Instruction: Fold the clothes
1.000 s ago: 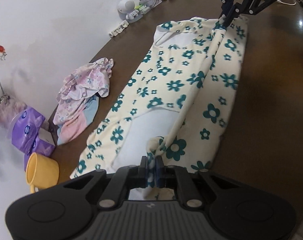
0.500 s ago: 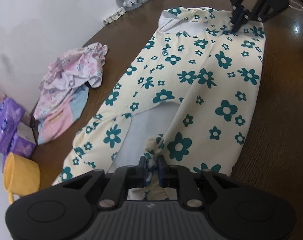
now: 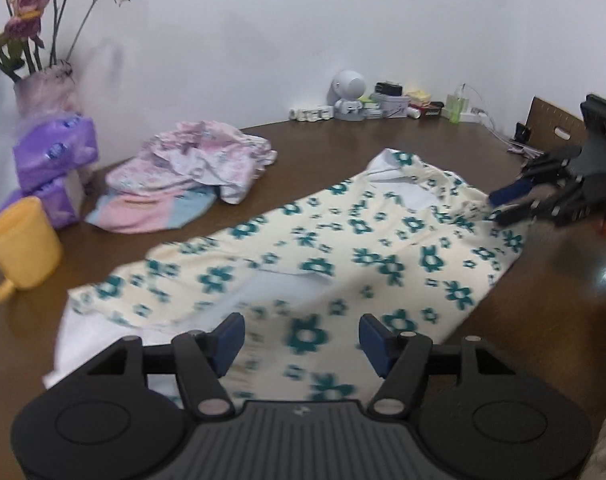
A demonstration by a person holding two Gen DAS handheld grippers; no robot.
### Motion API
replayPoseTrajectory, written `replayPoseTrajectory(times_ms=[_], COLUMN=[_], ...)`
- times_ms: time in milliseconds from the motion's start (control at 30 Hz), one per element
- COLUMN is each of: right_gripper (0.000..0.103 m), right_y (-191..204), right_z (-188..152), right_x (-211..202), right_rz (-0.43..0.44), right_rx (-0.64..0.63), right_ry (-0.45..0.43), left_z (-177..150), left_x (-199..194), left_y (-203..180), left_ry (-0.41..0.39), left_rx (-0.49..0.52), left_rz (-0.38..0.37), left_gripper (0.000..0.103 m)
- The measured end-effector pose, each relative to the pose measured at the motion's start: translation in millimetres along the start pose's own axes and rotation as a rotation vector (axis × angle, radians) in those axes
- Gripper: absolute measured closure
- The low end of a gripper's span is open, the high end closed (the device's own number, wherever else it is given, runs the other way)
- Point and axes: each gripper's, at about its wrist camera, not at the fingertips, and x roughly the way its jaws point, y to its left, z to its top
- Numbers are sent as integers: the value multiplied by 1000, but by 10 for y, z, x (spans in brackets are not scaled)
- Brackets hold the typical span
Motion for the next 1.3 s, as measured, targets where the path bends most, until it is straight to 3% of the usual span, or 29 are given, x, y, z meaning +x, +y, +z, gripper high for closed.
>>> replayPoseTrajectory(times_ms=[133, 267, 433, 567, 633, 700, 767, 900, 1067, 1133, 1200, 1267, 1300], right_gripper=[65, 61, 54, 52, 44, 38, 38, 38, 38, 38, 38, 39, 40], right_y=[223, 181, 219, 181, 103, 8, -77, -85, 81, 102, 78, 30, -16], right_z=[-20, -54, -111, -98, -76, -53, -19, 104, 304, 368, 411, 442, 440], right_x=[149, 188, 243, 268, 249, 244, 267, 335, 512, 613, 716, 820, 863], right_rz=[-27, -59, -91, -129, -148, -156, -139, -59, 98, 121, 137, 154, 168], right_rx=[-5, 42, 86, 117, 125, 134, 152, 127, -40, -96, -129, -145, -134], right_ry=[-16, -29, -39, -53, -56, -54, -44, -18, 44, 78, 119, 160, 176], left_z=[-4, -27, -4, 6, -2, -13, -24, -57, -85, -87, -79, -65, -52], left_x=[-32, -126, 59, 212, 262, 312, 335, 198, 94, 115, 162, 213, 246], left_y=[37, 231, 488, 650, 677, 678, 663, 577, 502, 496, 514, 548, 571], left_ry=[-21, -43, 13, 68, 90, 125, 167, 210, 212, 199, 196, 189, 187], left_rx=[-32, -84, -102, -132, -119, -99, -89, -32, -2, -13, -30, -49, -63], left_rz=[53, 98, 32, -83, -128, -170, -208, -246, -224, -214, -209, -208, -211], left_gripper=[40, 31, 29, 31, 38, 76, 96, 96, 94, 88, 68, 55, 54])
